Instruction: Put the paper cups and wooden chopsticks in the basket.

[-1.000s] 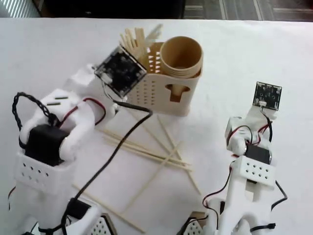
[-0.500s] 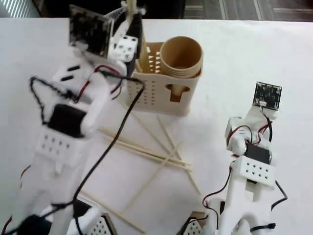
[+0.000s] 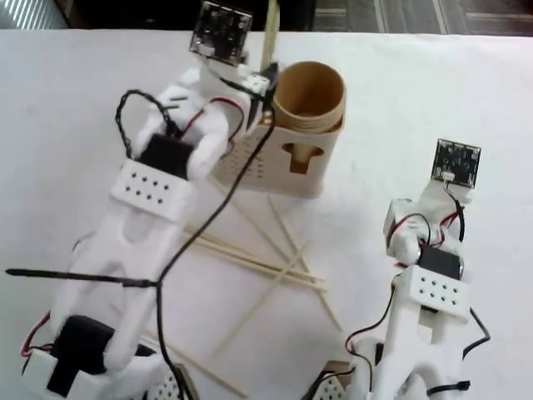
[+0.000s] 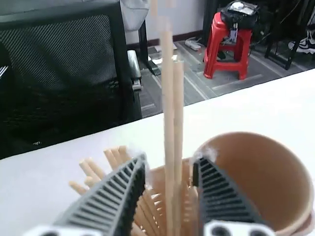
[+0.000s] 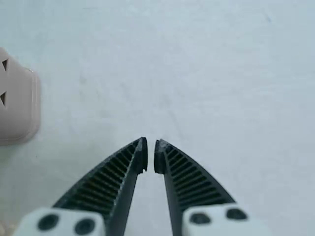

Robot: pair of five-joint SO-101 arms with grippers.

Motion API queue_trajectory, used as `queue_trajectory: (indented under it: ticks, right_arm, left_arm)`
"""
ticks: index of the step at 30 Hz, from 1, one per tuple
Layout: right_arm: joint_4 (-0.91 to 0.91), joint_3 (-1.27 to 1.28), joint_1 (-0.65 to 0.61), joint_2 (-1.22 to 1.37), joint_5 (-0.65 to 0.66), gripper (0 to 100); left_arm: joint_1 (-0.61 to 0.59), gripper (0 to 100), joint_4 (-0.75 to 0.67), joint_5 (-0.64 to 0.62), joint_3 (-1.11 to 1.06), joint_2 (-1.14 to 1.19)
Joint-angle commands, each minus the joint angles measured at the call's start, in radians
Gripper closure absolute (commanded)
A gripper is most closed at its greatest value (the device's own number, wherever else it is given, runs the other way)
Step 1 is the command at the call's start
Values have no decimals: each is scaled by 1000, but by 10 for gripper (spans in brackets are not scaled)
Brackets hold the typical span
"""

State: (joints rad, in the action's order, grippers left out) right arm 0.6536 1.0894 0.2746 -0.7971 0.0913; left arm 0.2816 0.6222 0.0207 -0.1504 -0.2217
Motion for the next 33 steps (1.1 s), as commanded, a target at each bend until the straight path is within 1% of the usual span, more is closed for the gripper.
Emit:
queue_trajectory:
  ticks: [1,6,12,17,20,23,25,28,33]
  right_arm:
    - [-13,-28,4,-25,0,957]
    - [-13,-28,4,-25,0,957]
    - [-13,-28,4,-24,0,957]
    - [-13,-26,4,-24,0,957]
    - [-13,-26,4,-24,0,957]
    - [-15,-26,4,-24,2,957]
    - [-15,-26,4,-24,2,957]
    - [-15,-26,4,-24,2,957]
    - [-15,-26,4,-24,2,957]
  left_arm:
    - [-22,801,141,29,118,-62]
    - [-33,801,413,221,222,-101]
    - [-24,801,727,476,287,-110]
    - [-1,801,899,677,285,-104]
    - [16,801,973,758,269,-101]
    - [54,801,1002,859,183,-101]
    - [74,801,973,888,98,-101]
    - [101,797,885,908,-48,-101]
    - [154,797,698,985,-316,-99]
